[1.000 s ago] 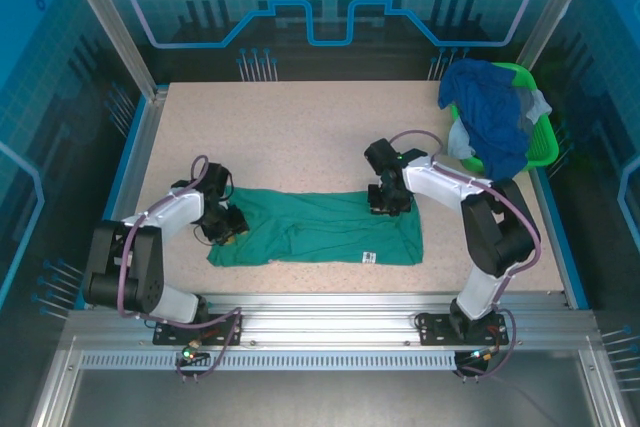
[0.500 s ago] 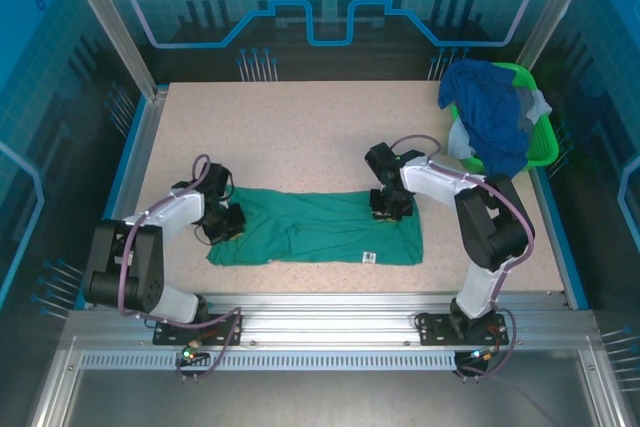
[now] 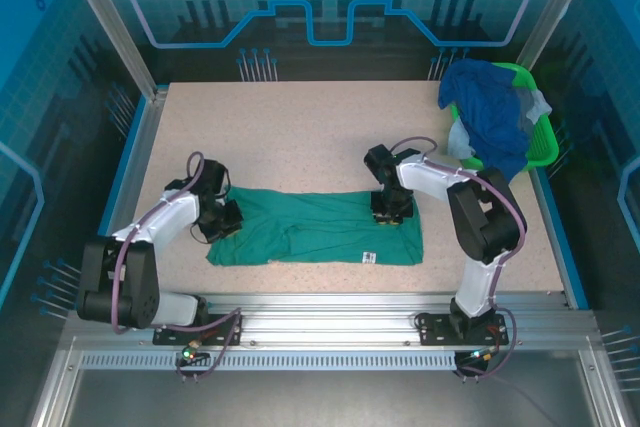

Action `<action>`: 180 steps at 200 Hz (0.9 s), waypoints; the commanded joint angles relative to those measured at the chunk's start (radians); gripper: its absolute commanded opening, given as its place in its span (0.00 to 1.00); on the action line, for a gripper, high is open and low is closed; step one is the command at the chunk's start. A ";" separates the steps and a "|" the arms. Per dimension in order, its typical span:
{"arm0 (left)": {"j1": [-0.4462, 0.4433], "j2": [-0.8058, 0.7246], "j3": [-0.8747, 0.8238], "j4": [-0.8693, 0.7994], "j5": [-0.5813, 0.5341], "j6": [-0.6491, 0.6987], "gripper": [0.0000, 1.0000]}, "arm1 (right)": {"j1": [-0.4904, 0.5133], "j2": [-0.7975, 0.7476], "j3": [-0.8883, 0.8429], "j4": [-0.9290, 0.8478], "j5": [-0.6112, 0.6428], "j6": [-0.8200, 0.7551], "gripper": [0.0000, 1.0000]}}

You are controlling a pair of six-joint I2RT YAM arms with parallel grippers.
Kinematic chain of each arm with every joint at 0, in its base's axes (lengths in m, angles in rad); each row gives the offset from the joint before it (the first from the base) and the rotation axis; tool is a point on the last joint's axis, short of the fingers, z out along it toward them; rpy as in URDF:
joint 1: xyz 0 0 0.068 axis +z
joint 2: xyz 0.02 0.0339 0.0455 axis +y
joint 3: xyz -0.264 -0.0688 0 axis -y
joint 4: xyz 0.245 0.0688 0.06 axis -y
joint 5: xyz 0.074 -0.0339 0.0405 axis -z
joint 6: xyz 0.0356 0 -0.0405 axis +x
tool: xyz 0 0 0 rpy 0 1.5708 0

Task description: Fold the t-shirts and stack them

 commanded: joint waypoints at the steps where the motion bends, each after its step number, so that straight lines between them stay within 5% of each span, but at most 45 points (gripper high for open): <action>1: 0.008 -0.005 0.047 -0.051 -0.025 -0.011 0.09 | -0.014 0.035 0.009 -0.050 0.024 0.002 0.19; 73: 0.008 0.054 0.070 -0.046 0.014 0.016 0.21 | -0.014 0.043 0.013 -0.050 0.022 0.004 0.19; 129: 0.008 0.074 0.056 -0.013 -0.002 0.029 0.12 | -0.014 0.036 0.008 -0.048 0.020 0.005 0.19; 156: 0.008 0.094 0.083 -0.015 -0.072 0.047 0.00 | -0.014 0.030 0.005 -0.047 0.027 0.006 0.19; 180: 0.009 0.133 0.114 -0.016 -0.131 0.073 0.00 | -0.014 0.019 0.004 -0.045 0.035 0.005 0.19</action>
